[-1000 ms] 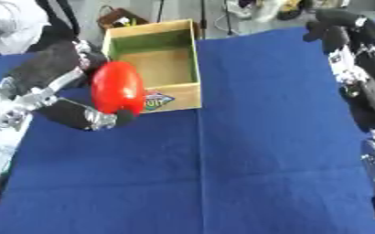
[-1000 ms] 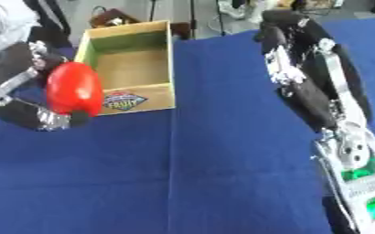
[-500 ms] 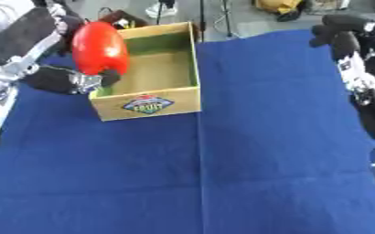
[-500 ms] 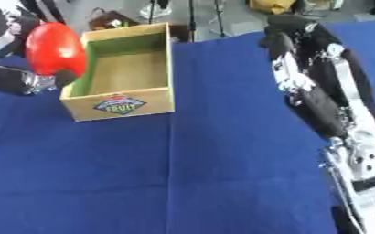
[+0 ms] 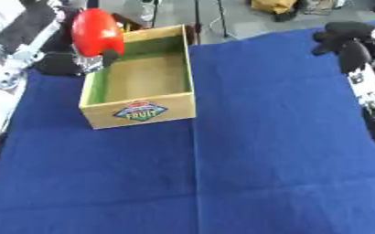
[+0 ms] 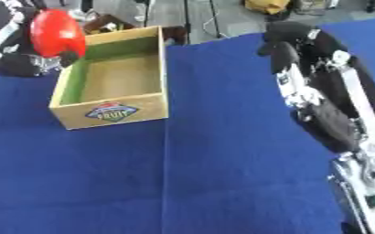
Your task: Pick up objects on the table and place them in the box.
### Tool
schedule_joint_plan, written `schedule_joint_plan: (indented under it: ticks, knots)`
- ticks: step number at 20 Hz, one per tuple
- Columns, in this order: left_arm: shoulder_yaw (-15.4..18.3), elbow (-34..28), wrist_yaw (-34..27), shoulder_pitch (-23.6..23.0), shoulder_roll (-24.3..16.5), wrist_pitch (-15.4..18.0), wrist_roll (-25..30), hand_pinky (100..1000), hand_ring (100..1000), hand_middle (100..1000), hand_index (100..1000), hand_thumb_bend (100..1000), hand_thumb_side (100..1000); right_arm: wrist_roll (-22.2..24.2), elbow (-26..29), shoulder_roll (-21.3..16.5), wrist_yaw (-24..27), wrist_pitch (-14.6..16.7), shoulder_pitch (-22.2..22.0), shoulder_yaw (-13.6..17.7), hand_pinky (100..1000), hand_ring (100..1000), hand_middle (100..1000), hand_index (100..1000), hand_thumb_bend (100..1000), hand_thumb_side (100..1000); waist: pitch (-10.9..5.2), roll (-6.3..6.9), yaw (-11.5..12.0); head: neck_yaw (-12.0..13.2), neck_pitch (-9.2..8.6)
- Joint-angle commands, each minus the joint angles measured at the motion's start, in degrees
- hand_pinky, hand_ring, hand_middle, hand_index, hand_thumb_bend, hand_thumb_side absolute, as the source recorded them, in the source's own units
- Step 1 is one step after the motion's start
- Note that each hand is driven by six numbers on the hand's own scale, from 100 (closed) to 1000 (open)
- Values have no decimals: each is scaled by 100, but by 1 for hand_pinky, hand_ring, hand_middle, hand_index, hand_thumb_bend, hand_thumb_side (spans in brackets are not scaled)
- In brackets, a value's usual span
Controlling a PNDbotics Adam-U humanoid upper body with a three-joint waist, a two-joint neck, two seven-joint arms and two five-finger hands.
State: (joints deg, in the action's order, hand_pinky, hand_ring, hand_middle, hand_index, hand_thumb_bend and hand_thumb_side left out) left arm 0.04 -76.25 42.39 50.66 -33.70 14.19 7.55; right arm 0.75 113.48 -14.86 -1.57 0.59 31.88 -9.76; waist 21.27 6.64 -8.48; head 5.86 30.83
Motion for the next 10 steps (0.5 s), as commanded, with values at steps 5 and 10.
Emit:
schedule_joint_plan:
  ticks: [5,10]
  knots:
    - [278,877,102,513,-130,330,-574,100,186,209,456,365,800,133,111,24,86,18,164,-88,974,860,596,805,100,582,-44,34,-174,205,-220]
    - [366,1377,305,734,-140,489,-979,100,194,203,448,381,795,218,111,61,133,37,256,-152,975,860,596,805,100,582,35,80,-370,376,-322]
